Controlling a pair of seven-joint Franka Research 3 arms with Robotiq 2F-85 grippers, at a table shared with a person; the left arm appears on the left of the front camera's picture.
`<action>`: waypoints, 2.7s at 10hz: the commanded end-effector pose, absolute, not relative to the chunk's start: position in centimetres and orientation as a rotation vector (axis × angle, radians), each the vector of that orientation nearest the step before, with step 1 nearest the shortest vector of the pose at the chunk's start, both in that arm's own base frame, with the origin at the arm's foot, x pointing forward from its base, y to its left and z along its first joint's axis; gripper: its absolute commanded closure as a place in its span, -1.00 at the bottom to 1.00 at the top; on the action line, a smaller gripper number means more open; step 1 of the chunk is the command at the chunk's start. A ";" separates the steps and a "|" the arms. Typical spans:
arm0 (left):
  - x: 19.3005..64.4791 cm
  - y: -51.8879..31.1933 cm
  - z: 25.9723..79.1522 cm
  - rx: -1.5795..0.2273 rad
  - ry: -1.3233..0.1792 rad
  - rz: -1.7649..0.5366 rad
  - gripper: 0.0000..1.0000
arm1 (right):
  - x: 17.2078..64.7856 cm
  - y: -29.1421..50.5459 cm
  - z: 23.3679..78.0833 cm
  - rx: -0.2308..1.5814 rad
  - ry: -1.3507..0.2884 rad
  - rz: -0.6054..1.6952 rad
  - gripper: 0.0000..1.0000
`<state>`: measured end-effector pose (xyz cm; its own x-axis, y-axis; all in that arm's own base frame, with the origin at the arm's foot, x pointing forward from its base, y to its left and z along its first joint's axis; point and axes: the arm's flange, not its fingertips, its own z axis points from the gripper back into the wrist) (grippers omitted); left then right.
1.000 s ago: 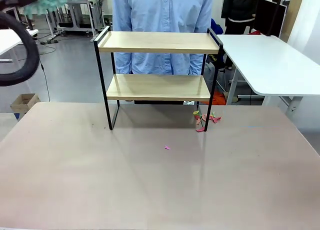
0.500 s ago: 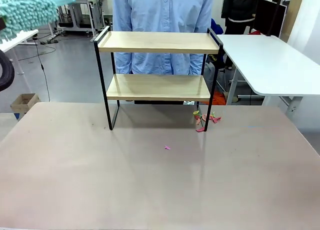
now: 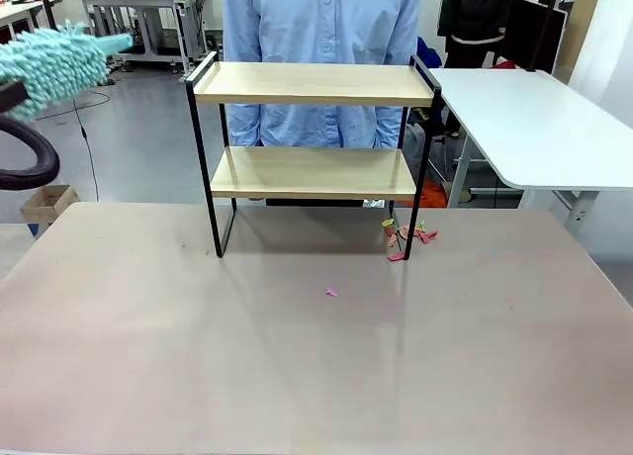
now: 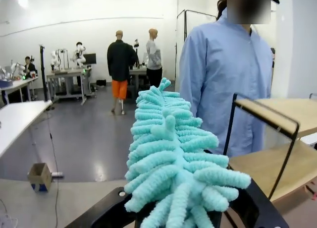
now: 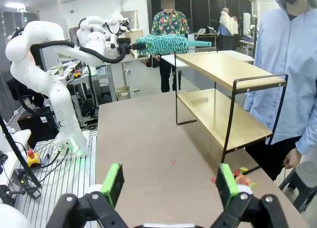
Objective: Clean the shelf.
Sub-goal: Hand the Duster back to the human.
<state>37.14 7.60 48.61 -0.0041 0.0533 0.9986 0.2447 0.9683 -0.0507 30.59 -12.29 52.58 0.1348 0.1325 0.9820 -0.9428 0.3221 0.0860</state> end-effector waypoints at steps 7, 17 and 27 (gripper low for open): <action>39.1 6.8 42.5 -0.268 -1.494 -0.110 0.66 | 30.8 -12.4 52.7 0.916 -1.180 0.975 -1.00; 39.1 6.8 42.5 -0.268 -1.494 -0.110 0.66 | 30.8 -12.4 52.7 0.916 -1.180 0.975 -1.00; 38.4 7.1 43.8 -0.280 -1.479 -0.094 -0.49 | 30.8 -12.4 52.7 0.916 -1.180 0.975 -1.00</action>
